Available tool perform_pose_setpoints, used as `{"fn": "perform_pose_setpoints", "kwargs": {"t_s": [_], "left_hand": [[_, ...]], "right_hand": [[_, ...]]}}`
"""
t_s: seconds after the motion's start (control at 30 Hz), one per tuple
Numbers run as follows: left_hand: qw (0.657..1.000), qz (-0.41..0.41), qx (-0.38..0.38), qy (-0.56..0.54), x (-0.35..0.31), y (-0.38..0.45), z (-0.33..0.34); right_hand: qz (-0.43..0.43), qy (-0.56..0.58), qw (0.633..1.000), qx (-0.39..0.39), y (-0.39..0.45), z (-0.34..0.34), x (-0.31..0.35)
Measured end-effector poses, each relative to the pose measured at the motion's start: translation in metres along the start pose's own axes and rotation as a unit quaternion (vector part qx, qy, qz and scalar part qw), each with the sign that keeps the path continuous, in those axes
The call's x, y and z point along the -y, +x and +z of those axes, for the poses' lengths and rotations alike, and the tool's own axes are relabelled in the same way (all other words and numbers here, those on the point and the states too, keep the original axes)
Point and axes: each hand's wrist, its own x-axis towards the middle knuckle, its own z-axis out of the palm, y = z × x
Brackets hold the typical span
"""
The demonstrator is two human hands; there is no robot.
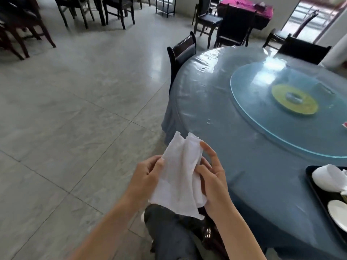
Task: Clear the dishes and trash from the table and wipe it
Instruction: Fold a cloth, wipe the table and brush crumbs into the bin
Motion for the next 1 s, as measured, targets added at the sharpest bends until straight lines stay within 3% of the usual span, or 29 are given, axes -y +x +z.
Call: {"fn": "perform_pose_setpoints", "kwargs": {"t_s": [0.17,0.47,0.7,0.83,1.0], "left_hand": [[0.999,-0.028,-0.03,0.018,-0.004,0.103,-0.006],[0.994,-0.106,0.016,0.003,-0.029,0.283,0.022],[0.988,-0.128,0.087,0.019,-0.032,0.334,0.061],[0.983,-0.091,0.152,0.05,-0.044,0.345,0.074],[0.964,0.045,0.198,0.174,-0.074,0.332,0.077]], "right_hand": [[-0.008,0.027,0.997,-0.067,0.083,-0.025,0.005],[-0.015,0.028,0.991,-0.131,0.211,-0.069,0.037],[-0.046,0.024,0.989,-0.141,0.226,-0.057,0.046],[-0.039,0.018,0.985,-0.17,0.23,-0.041,0.043],[-0.013,-0.037,0.981,-0.19,0.234,-0.013,0.044]]}}
